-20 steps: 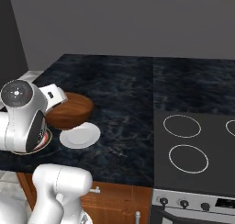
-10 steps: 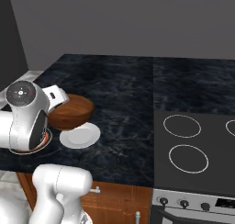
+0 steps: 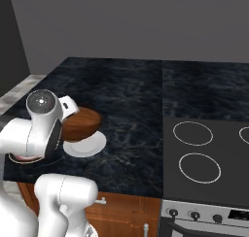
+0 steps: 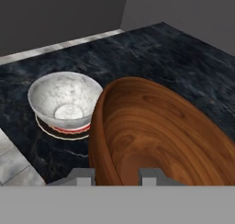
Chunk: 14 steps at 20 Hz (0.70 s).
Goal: Move the bowls from the cabinet to the plates on the dining table.
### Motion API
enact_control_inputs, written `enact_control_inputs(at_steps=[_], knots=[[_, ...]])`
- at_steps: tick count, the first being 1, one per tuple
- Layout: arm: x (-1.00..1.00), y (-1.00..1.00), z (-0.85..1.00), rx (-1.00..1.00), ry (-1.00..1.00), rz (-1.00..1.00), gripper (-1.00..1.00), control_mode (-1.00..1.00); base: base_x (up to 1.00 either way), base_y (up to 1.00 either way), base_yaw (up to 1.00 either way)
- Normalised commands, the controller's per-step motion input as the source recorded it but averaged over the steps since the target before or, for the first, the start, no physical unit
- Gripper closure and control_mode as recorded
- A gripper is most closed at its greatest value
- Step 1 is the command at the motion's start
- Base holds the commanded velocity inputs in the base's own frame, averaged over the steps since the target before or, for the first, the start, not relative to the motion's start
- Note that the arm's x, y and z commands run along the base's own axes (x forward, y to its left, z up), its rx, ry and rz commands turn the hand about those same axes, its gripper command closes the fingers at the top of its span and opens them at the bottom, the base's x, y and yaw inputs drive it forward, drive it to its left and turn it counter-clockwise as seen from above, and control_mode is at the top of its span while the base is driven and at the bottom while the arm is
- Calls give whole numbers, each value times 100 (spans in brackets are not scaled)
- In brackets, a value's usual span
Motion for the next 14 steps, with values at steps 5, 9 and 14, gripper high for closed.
enact_control_inputs(at_steps=[5, 9, 14], knots=[[18, 2, -10, 0, 0, 3, 100, -100, 0, 0, 0], [13, 5, -11, 0, 0, 2, 100, -100, 0, 0, 0], [5, 15, -17, 0, 0, 0, 100, -100, 0, 0, 0]])
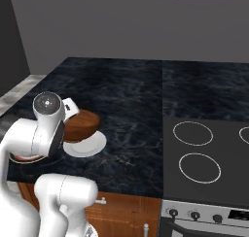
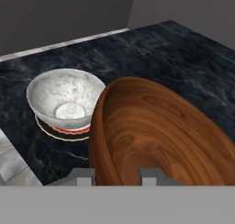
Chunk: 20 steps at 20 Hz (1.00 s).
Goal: Move the bowls from the cabinet to the plates on the dining table.
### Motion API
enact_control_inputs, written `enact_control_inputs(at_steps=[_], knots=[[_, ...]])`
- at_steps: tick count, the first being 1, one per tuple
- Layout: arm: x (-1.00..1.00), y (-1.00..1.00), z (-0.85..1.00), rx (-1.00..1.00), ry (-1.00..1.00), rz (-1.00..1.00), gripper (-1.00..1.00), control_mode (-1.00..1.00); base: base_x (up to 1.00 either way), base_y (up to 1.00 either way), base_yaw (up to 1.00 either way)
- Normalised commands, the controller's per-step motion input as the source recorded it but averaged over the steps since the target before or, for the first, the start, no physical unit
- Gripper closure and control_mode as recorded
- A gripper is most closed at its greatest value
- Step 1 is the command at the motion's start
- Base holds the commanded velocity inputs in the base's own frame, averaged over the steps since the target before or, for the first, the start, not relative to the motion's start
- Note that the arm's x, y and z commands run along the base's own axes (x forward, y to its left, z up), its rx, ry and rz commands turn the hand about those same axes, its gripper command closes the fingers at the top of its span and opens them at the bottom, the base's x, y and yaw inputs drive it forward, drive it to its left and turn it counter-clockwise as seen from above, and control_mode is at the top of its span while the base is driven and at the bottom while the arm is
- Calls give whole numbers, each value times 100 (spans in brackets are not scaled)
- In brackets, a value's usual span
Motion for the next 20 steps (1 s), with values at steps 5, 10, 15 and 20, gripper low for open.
enact_control_inputs(at_steps=[5, 10, 15, 20], knots=[[6, 7, -14, 0, 0, 0, 100, -100, 0, 0, 0], [14, 0, -6, 0, 0, 0, 100, -100, 0, 0, 0], [19, 0, -13, 0, 0, 0, 100, -100, 0, 0, 0], [19, 4, -20, 0, 0, 0, 100, -100, 0, 0, 0]])
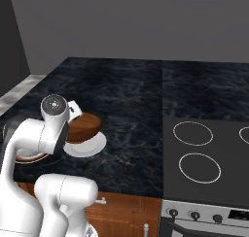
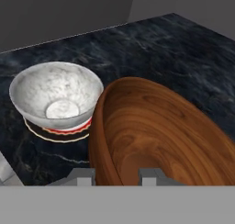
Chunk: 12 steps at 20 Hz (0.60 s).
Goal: Move the bowls from the cabinet to the plates on the dining table.
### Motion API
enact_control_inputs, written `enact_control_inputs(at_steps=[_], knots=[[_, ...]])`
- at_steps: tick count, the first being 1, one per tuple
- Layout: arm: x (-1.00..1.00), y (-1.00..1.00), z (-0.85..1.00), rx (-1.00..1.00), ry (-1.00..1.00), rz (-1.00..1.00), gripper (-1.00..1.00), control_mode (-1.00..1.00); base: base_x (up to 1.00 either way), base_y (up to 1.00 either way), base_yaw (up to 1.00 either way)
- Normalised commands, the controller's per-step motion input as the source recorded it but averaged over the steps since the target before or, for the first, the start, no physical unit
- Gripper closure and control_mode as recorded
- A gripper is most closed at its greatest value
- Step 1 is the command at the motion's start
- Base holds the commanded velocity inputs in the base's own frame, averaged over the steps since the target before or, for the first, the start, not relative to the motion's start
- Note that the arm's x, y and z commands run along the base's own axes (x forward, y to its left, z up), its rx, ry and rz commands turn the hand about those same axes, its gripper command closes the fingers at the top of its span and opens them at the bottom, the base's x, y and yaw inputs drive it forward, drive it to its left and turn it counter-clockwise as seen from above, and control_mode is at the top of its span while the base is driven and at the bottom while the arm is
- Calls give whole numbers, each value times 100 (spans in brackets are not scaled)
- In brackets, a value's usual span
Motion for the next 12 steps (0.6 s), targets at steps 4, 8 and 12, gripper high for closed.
enact_control_inputs(at_steps=[4, 8, 12], knots=[[12, 8, -16, 0, 0, 0, 100, -100, 0, 0, 0], [6, 5, -16, 0, 0, 0, 100, -100, 0, 0, 0], [6, 2, -22, 0, 0, 0, 100, -100, 0, 0, 0]])
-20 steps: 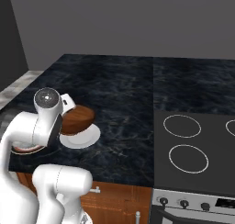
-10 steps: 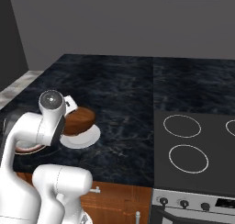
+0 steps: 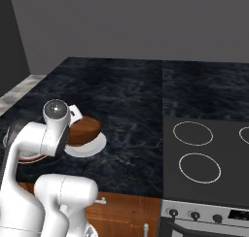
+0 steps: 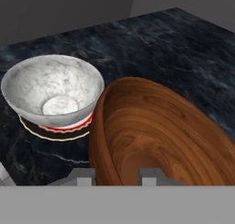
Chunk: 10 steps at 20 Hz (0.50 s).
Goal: Move the bowls from the cabinet to the plates on the dining table.
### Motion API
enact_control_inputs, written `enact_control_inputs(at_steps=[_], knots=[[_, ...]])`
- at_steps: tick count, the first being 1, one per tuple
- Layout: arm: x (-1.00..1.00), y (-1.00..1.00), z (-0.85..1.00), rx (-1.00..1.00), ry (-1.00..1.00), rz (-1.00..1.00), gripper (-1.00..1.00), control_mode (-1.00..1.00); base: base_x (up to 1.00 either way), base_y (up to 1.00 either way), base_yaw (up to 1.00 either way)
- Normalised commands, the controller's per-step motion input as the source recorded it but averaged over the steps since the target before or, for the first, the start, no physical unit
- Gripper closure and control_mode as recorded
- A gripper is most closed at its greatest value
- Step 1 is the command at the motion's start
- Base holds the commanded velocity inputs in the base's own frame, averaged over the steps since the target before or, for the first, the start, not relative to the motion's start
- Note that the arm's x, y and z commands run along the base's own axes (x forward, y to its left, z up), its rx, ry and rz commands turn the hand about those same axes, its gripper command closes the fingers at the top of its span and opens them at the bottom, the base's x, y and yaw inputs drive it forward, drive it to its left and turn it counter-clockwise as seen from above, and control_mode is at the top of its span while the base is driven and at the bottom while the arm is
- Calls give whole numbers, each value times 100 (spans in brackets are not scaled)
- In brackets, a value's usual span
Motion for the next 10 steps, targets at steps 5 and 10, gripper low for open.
enact_control_inputs(at_steps=[5, 10], knots=[[4, 0, -18, 0, 0, 0, 100, -100, 0, 0, 0], [7, 3, -8, 0, -4, 0, 100, -100, 0, 0, 0]])
